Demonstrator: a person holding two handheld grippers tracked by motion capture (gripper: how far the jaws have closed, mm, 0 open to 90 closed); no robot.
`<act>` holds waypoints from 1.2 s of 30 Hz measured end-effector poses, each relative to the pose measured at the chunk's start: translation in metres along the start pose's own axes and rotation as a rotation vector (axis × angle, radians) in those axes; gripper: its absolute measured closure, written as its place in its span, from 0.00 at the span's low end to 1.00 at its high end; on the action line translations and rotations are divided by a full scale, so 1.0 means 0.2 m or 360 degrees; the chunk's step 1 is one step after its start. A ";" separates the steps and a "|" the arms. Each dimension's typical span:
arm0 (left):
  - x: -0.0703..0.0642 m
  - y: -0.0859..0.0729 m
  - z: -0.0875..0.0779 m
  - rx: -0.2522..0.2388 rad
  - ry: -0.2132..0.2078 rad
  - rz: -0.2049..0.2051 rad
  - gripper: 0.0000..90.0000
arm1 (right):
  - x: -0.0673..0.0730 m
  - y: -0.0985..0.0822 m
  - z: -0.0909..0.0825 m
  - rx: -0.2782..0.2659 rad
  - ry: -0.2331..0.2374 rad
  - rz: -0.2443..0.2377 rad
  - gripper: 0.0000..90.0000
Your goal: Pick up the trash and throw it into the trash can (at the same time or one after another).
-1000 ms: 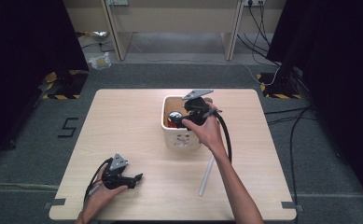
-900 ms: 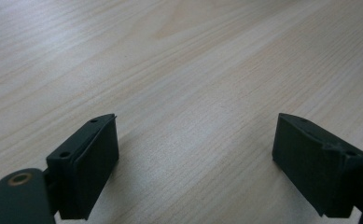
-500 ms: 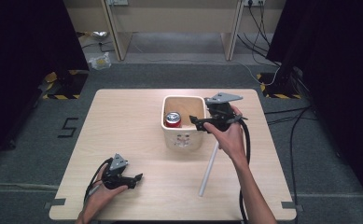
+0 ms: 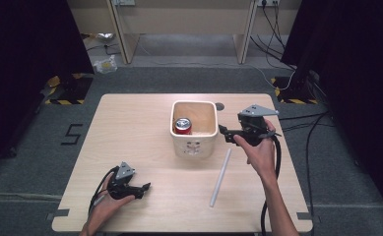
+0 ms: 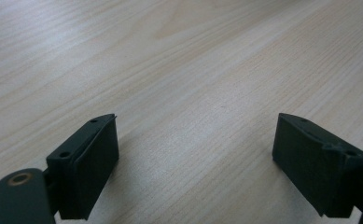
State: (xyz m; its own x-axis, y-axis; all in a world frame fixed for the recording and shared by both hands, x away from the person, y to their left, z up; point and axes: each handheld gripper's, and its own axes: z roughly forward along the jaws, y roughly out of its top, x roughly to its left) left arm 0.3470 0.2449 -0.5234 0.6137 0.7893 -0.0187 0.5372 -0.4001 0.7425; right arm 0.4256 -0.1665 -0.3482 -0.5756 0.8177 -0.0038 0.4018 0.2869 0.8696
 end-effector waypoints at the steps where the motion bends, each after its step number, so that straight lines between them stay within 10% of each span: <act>1: 0.00 0.00 0.00 0.0000 0.0000 0.0000 0.15 | 0.00 -0.01 0.00 0.0003 -0.0006 0.0001 0.21; 36: 0.00 0.00 0.00 0.0000 -0.0001 -0.0003 0.15 | 0.04 -0.32 -0.06 0.0054 -0.0081 -0.0007 0.18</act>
State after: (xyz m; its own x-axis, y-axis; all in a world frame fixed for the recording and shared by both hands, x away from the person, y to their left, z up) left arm 0.3469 0.2448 -0.5234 0.6133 0.7896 -0.0203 0.5381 -0.3988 0.7426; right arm 0.3867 -0.1842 -0.3977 -0.5408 0.8405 -0.0336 0.4237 0.3067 0.8523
